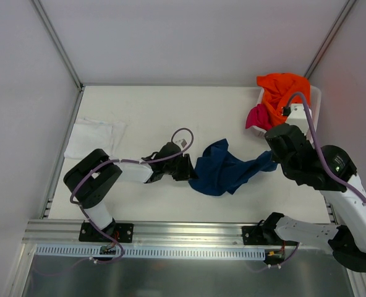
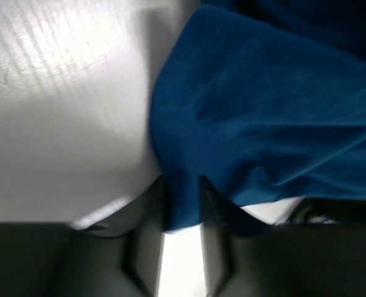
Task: Fold and stack the t-shirts
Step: Flatten out the tshirt
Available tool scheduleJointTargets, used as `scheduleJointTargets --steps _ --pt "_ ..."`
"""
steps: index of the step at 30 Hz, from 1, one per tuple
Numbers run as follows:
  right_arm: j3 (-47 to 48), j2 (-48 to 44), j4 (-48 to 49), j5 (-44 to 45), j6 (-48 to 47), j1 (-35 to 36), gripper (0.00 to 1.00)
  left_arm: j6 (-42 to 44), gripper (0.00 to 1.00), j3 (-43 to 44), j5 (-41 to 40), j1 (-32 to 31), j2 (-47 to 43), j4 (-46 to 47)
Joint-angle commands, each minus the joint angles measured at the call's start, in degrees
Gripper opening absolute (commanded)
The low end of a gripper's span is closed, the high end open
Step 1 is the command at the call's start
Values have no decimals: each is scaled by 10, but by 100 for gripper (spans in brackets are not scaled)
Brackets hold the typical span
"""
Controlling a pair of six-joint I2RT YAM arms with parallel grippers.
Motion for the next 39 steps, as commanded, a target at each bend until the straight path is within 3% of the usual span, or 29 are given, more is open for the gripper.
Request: scheduleJointTargets --steps 1,2,9,13,20,27,35,39 --pt "2 -4 -18 6 3 -3 0 7 21 3 5 -6 14 -38" --pt "3 -1 -17 7 3 -3 1 9 0 6 1 -8 14 -57" --pt "-3 9 -5 6 1 -3 0 26 0 12 -36 -12 -15 -115" --pt "-15 16 20 6 -10 -4 0 51 0 39 -115 -12 -107 -195" --pt "-4 42 160 1 -102 -10 1 160 0 241 -273 -2 -286 -388" --pt "222 123 182 15 -226 -13 1 256 0 468 -377 3 -362 -495" --pt "509 196 189 39 -348 -12 0 326 0 653 -414 3 -377 -560" --pt "497 158 252 28 -391 -12 0 329 0 704 -407 2 -392 -596"
